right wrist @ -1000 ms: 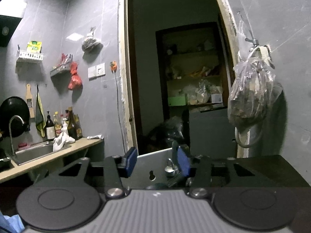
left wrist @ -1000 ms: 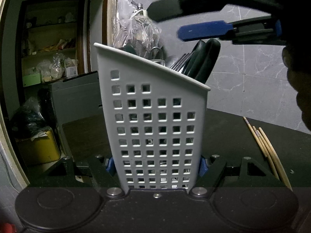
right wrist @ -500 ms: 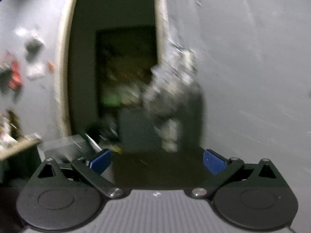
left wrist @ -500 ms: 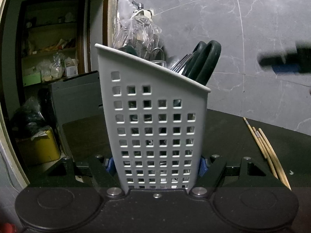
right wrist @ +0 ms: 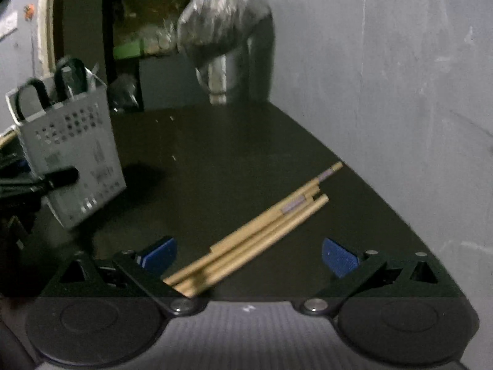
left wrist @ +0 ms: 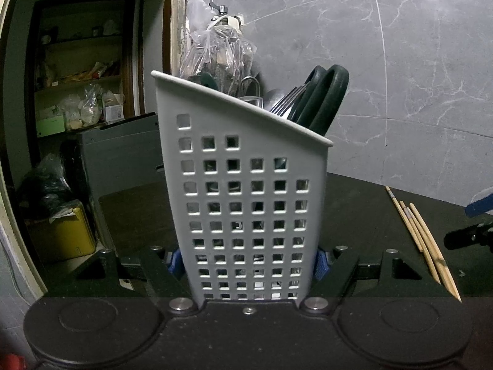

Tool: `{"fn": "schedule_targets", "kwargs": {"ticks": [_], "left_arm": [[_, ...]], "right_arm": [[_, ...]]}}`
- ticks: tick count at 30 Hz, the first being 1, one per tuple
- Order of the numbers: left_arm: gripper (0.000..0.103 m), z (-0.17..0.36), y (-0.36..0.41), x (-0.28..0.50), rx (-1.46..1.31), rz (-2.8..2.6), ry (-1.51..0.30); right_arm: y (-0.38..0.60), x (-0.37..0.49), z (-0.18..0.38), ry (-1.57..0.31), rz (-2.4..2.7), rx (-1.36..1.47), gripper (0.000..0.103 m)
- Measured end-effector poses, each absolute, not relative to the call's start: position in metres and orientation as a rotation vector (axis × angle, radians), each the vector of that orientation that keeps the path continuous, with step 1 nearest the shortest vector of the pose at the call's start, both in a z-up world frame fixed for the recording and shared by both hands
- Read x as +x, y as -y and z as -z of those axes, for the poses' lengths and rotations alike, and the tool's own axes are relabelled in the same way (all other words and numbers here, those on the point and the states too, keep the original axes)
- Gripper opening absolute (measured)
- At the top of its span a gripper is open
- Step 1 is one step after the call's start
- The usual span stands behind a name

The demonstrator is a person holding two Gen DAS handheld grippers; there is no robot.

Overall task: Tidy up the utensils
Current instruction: 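Move the right tool down over the wooden chopsticks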

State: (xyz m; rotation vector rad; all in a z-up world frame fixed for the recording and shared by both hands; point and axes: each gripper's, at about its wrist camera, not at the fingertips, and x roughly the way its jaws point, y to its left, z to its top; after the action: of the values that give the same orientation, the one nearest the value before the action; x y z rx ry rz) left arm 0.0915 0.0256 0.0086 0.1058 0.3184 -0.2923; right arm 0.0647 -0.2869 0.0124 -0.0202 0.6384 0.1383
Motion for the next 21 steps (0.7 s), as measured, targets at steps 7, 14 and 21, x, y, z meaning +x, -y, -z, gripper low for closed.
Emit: {"fn": "schedule_targets", "kwargs": {"ticks": [7,14,21], "left_arm": [[0.076,-0.009,-0.026,0.092,0.105,0.293,-0.319],[0.076,-0.008,-0.026,0.092,0.105,0.294,-0.318],[0.076,-0.008,-0.026,0.092,0.105,0.294,-0.319]], "right_arm": [[0.292,0.071,0.000,-0.676,-0.046,0.008,0.103],[0.290,0.081,0.004,-0.691,-0.036,0.020,0.103],[0.283,0.085,0.005,-0.710,-0.044,-0.016,0.103]]}}
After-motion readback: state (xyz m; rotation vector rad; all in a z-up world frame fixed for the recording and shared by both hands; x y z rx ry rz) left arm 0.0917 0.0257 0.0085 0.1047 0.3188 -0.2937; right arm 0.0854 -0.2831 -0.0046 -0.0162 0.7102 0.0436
